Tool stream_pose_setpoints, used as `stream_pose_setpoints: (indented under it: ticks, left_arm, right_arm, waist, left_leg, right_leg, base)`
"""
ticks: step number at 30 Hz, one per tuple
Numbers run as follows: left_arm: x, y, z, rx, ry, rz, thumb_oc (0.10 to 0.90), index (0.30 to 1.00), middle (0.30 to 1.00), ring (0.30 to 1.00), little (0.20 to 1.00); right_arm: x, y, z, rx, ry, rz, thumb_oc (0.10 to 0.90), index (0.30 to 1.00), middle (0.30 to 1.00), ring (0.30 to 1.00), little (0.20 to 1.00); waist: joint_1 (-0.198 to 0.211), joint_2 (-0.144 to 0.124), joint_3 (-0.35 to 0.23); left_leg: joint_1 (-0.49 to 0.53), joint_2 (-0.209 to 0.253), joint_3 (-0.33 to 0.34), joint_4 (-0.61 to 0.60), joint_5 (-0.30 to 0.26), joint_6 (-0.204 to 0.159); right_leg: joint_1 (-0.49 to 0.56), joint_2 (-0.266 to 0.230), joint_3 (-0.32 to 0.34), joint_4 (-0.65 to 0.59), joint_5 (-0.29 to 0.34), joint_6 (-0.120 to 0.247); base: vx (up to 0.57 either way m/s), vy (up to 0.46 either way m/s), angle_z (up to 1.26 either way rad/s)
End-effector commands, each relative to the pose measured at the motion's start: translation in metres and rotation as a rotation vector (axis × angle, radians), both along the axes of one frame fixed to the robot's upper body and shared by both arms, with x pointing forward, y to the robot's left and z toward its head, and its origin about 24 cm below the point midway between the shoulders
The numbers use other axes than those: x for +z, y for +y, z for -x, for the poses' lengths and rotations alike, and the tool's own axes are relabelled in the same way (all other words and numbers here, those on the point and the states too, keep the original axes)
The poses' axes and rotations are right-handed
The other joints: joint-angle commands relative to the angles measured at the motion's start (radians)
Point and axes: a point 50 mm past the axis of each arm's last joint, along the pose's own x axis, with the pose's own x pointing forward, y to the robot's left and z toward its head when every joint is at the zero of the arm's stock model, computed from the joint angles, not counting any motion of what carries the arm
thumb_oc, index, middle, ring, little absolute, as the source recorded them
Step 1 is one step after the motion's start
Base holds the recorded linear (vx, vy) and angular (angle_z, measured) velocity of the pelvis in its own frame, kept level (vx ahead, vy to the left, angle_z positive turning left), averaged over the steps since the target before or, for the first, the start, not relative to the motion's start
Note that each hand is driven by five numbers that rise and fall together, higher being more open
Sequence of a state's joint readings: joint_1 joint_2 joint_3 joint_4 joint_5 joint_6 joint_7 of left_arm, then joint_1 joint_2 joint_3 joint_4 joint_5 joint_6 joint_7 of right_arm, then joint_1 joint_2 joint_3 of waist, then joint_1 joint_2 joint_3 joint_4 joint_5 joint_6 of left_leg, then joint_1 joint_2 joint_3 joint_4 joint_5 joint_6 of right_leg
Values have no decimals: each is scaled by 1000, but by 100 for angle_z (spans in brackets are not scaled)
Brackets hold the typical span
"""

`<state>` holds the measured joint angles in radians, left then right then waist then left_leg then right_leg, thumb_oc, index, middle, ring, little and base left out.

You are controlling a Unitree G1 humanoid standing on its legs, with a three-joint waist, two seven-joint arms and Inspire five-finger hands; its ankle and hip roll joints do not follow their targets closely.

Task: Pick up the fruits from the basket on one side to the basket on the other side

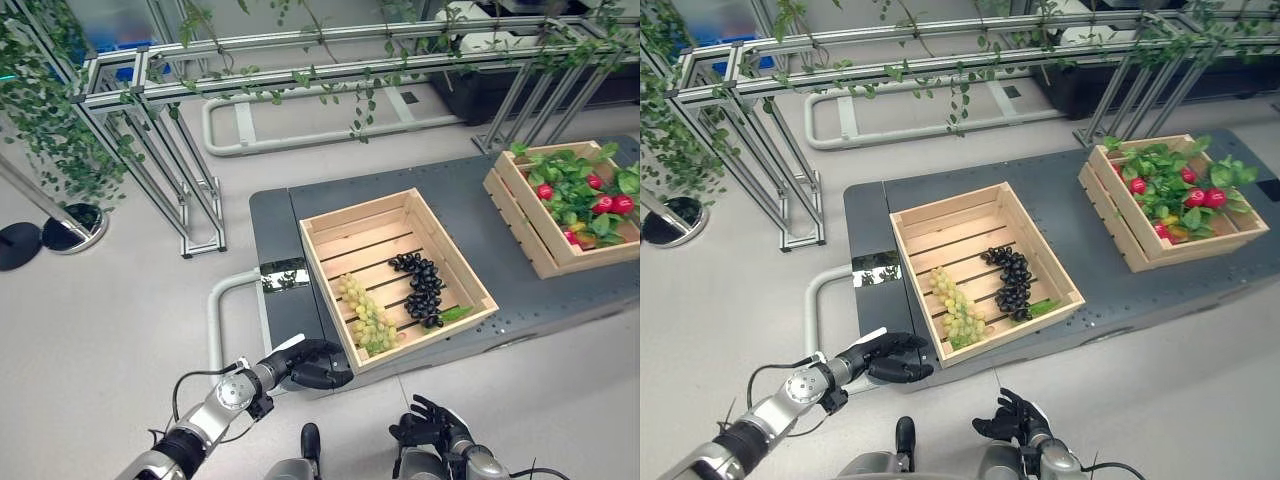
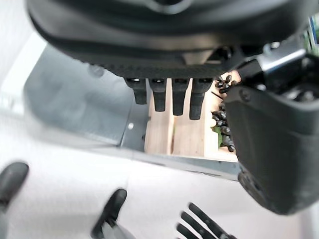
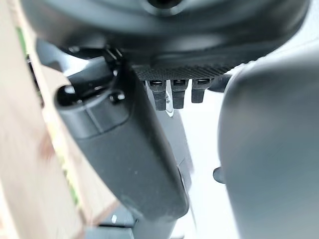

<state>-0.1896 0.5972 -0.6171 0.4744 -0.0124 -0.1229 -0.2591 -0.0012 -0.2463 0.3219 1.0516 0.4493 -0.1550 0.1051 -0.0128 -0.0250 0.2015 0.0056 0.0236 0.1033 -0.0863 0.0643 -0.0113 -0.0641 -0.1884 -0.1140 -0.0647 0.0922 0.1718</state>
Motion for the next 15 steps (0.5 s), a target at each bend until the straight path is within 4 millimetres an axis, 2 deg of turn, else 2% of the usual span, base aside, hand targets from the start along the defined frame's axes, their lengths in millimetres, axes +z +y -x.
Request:
stream_pose_setpoints:
  ticks: [1, 2, 3, 6, 10, 11, 15]
  left_arm:
    - [49, -3, -33, -22, -207, 6, 800, 900, 900, 900, 900]
    - [50, -2, -33, -18, -213, 1, 800, 900, 900, 900, 900]
    - [63, 7, -34, -4, -265, -22, 800, 900, 900, 900, 900]
    - [83, 16, -34, -21, -336, -61, 800, 900, 900, 900, 900]
    - [101, 20, -32, -76, -394, -123, 800, 900, 900, 900, 900]
    - [114, 22, -31, -106, -439, -176, 800, 900, 900, 900, 900]
    - [143, 31, -36, -140, -533, -362, 800, 900, 900, 900, 900]
  right_arm:
    - [16, -24, -18, -28, -98, 13, 800, 900, 900, 900, 900]
    - [16, -24, -18, -30, -96, 13, 800, 900, 900, 900, 900]
    - [16, -30, -14, -36, -90, 18, 800, 900, 900, 900, 900]
    - [16, -36, -7, -50, -84, 26, 800, 900, 900, 900, 900]
    - [16, -39, -1, -57, -86, 30, 800, 900, 900, 900, 900]
    - [16, -41, 0, -58, -90, 35, 800, 900, 900, 900, 900]
    - [17, -46, 3, -68, -97, 44, 800, 900, 900, 900, 900]
  waist:
    - [-16, 15, -38]
    - [-16, 16, -39]
    - [-12, 21, -45]
    - [-5, 31, -52]
    - [-1, 35, -50]
    - [2, 39, -45]
    - [1, 49, -25]
  left_leg:
    - [-20, 38, -5, 71, -62, 17]
    - [-17, 39, -7, 68, -60, 15]
    - [-9, 50, -18, 44, -44, 6]
    - [-4, 61, -34, 6, -20, -7]
    - [-18, 67, -49, -1, -13, -17]
    - [-28, 68, -51, -1, -11, -21]
    - [-43, 67, -60, -1, -2, -26]
  right_leg:
    - [-22, 23, 17, 29, 38, -15]
    - [-18, 25, 16, 25, 37, -16]
    - [3, 35, 4, 3, 32, -23]
    - [22, 43, -17, -15, 25, -33]
    - [24, 50, -40, -17, 15, -40]
    - [15, 50, -50, -3, 3, -43]
    - [-6, 46, -61, 33, -16, -47]
  base:
    - [167, -119, 3]
    - [155, -110, -8]
    - [141, -94, -5]
    - [111, -65, 6]
    - [50, -30, 18]
    - [17, 1, 15]
    - [14, 7, 5]
